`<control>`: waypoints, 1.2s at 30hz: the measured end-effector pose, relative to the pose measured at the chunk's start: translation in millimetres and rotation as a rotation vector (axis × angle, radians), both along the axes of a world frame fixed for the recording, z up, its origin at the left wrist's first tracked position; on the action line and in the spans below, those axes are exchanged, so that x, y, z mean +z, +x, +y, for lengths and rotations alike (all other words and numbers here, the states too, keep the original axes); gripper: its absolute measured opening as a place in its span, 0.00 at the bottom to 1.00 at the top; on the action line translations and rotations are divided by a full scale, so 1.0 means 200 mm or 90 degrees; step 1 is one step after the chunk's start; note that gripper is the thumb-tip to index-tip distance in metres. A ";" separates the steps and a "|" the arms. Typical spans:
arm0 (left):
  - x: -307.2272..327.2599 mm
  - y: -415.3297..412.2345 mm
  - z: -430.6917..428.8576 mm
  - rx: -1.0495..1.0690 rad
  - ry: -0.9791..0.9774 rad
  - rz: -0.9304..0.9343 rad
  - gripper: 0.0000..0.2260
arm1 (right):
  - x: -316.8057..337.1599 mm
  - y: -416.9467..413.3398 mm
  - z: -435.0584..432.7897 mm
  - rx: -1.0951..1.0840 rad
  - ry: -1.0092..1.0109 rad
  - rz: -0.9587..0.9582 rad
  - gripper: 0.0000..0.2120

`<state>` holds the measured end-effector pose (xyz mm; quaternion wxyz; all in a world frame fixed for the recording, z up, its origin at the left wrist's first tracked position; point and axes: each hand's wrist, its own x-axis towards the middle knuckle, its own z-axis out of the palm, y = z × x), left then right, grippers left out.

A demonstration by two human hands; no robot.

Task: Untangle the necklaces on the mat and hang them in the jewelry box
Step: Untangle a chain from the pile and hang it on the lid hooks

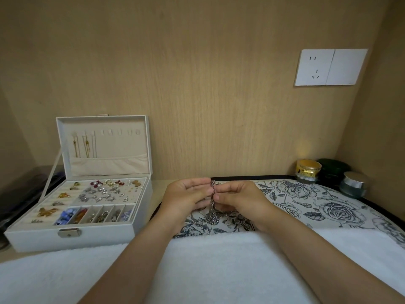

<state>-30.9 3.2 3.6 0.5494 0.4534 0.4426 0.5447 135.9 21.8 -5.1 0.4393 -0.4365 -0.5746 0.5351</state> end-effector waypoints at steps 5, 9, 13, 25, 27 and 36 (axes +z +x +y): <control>-0.01 0.02 0.00 0.102 0.101 0.155 0.07 | 0.01 0.00 -0.01 0.004 -0.007 -0.016 0.03; -0.02 0.00 0.00 0.110 0.169 0.265 0.06 | 0.02 0.03 0.01 -0.008 -0.012 -0.044 0.02; -0.02 0.00 0.00 0.022 0.100 0.176 0.04 | 0.04 0.05 0.00 0.027 -0.014 -0.054 0.02; 0.04 -0.04 0.02 -0.022 -0.026 0.073 0.08 | 0.13 0.12 0.02 0.019 -0.062 0.146 0.17; 0.05 -0.06 0.02 0.009 0.023 0.260 0.07 | 0.15 0.15 0.01 -0.013 0.025 0.003 0.18; 0.02 -0.11 0.00 0.080 0.179 0.628 0.08 | 0.09 0.27 0.05 -0.200 0.227 -0.597 0.17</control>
